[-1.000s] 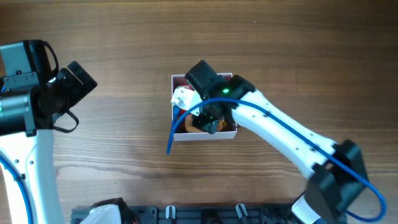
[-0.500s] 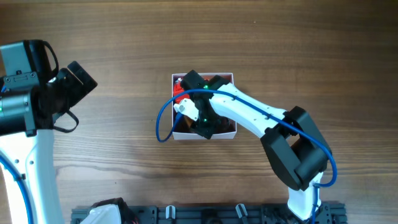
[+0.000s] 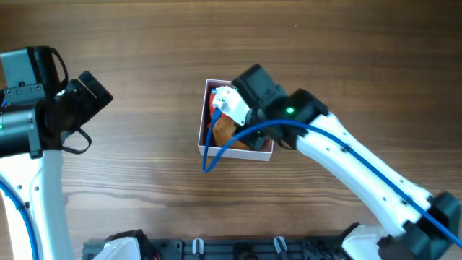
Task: Pack container
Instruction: 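Open the right gripper and lift it out of the box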
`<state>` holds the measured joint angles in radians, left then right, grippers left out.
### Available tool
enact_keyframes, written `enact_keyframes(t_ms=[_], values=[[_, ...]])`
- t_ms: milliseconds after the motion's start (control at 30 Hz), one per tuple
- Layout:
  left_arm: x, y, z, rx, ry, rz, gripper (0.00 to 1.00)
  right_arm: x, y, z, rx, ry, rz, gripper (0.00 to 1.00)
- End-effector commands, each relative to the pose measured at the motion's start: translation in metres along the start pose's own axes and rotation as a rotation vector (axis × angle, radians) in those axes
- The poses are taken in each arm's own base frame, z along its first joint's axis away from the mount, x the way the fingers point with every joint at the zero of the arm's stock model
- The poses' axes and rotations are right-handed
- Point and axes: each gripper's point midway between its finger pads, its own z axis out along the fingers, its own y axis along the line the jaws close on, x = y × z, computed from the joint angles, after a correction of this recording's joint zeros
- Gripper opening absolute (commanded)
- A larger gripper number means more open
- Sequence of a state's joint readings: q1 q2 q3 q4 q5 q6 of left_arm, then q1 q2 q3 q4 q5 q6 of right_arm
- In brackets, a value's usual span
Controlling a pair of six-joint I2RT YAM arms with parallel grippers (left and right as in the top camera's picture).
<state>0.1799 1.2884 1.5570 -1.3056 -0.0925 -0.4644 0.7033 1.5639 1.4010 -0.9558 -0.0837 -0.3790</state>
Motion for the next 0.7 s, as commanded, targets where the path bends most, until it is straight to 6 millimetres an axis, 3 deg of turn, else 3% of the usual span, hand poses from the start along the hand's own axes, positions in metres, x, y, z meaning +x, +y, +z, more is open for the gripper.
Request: enact_keyframes(t_ms=[0,133,267,367,400,433,467,533,567,667], values=[[-0.004,0.002,-0.006,-0.002,-0.023,0.008,1.0,0.005,-0.003,0.003,0.018,0.022,0.002,0.04],[-0.004,0.002,-0.006,-0.001,-0.023,0.008,1.0,0.001,-0.014,0.001,0.074,0.006,0.126,0.04],[-0.004,0.0,-0.006,0.011,-0.019,0.06,1.0,0.004,-0.059,-0.016,0.27,-0.039,0.498,0.07],[0.003,-0.018,-0.007,0.084,0.001,0.167,1.0,0.011,-0.09,-0.038,0.313,-0.129,0.76,0.12],[0.005,-0.026,-0.008,0.106,-0.003,0.21,1.0,0.014,-0.103,-0.049,0.319,-0.174,0.839,0.43],[0.006,-0.035,-0.008,0.126,-0.01,0.26,1.0,0.017,-0.113,-0.058,0.321,-0.206,0.892,0.63],[0.008,-0.045,-0.007,0.145,-0.017,0.316,1.0,0.023,-0.128,-0.069,0.326,-0.242,0.939,0.69],[0.018,-0.073,-0.003,0.193,-0.016,0.466,1.0,0.048,-0.157,-0.086,0.372,-0.265,1.027,0.92],[0.023,-0.084,0.002,0.208,-0.008,0.522,1.0,0.061,-0.17,-0.091,0.402,-0.264,1.064,0.99],[0.032,-0.103,0.022,0.212,0.036,0.576,1.0,0.091,-0.197,-0.102,0.476,-0.229,1.024,1.0]])
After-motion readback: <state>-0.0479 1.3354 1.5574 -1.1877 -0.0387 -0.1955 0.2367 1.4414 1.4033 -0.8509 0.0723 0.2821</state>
